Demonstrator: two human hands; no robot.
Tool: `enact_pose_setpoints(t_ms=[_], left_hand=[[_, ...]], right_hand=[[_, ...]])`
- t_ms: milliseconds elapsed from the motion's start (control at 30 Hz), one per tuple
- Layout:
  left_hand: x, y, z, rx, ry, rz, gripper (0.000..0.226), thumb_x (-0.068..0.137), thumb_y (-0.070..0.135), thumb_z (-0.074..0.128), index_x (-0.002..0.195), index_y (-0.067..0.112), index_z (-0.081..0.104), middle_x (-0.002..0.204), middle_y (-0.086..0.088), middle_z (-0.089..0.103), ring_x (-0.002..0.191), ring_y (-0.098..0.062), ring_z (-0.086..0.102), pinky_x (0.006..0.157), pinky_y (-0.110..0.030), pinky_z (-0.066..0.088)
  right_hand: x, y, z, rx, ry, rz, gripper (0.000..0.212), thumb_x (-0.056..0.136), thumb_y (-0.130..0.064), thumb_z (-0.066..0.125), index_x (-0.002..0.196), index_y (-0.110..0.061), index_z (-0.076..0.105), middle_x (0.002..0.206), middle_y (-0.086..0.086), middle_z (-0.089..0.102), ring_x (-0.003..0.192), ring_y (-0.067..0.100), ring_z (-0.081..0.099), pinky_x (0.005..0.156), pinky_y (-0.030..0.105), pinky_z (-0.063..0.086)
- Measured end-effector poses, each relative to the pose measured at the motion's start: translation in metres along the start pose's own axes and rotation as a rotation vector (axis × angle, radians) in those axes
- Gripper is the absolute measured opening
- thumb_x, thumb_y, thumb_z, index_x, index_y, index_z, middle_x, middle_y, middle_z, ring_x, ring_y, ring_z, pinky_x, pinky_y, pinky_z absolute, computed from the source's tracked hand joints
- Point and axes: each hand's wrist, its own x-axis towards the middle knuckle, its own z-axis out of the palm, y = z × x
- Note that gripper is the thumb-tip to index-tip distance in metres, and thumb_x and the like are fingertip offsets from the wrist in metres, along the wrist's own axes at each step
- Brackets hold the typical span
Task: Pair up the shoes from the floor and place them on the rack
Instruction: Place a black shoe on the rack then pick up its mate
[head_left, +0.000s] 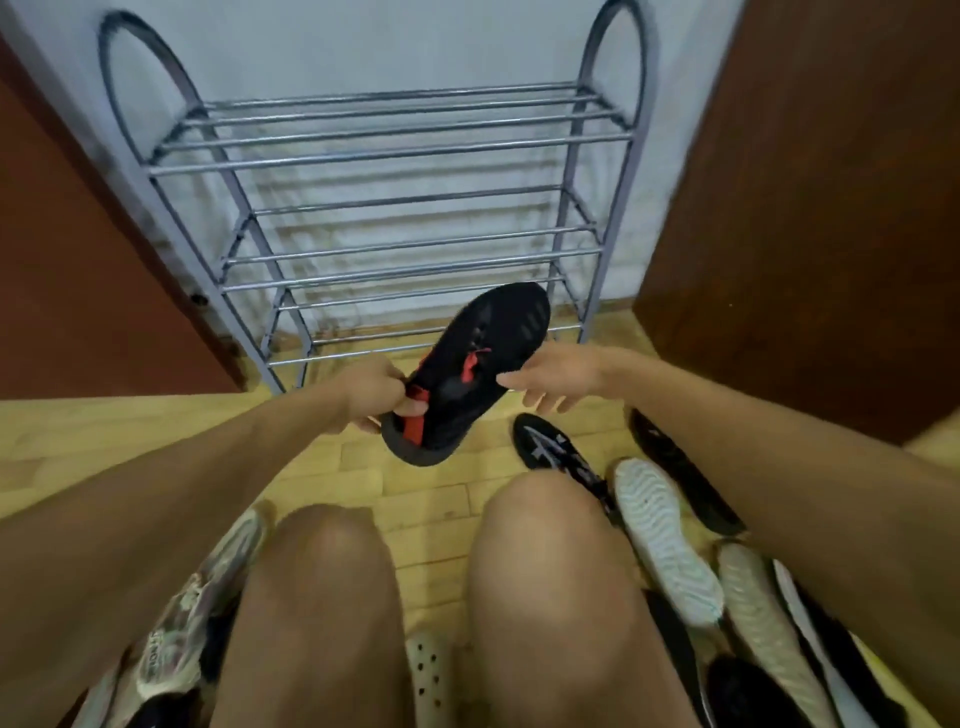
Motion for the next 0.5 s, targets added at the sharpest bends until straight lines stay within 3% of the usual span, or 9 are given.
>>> enact_pose_setpoints(t_ms=[100,233,400,500], left_hand=[[-0.008,0.054,0.029,-0.101,-0.065,0.069,0.015,0.087,0.012,0.066,0.100,0.005,0.067,0.083,-0.005,0.065,0.073,-0.019,0.054,0.062,-0.028,0.048],[-0.016,0.108,0.080,-0.182,-0.156,0.124,0.014,0.089,0.017,0.065,0.101,0.010,0.068,0.084,-0.005,0.069,0.067,-0.018,0.058,0.069,-0.030,0.051],[-0.026,0.138,0.151,-0.176,-0.301,0.065,0.021,0.088,0.022,0.065,0.108,0.015,0.064,0.101,-0.006,0.069,0.091,-0.022,0.064,0.089,-0.035,0.054],[-0.029,0.140,0.195,-0.227,-0.343,0.017,0.021,0.086,0.017,0.066,0.106,0.013,0.060,0.091,-0.005,0.067,0.081,-0.018,0.065,0.063,-0.028,0.058]], right_hand=[[-0.032,0.036,-0.004,0.416,0.071,-0.025,0.054,0.095,-0.050,0.048,0.137,-0.017,0.049,0.126,0.011,0.061,0.105,0.027,0.066,0.091,0.039,0.055],[-0.073,0.089,-0.013,0.807,0.293,-0.095,0.032,0.096,-0.015,0.056,0.127,-0.008,0.058,0.113,0.010,0.068,0.088,0.025,0.068,0.079,0.035,0.058],[-0.109,0.155,-0.008,0.863,0.356,0.012,0.036,0.093,0.000,0.054,0.128,-0.007,0.056,0.105,0.012,0.070,0.091,0.029,0.069,0.072,0.035,0.061],[-0.120,0.191,0.015,0.858,0.389,0.050,0.038,0.093,0.001,0.053,0.130,-0.006,0.055,0.100,0.012,0.070,0.084,0.026,0.070,0.070,0.033,0.061]])
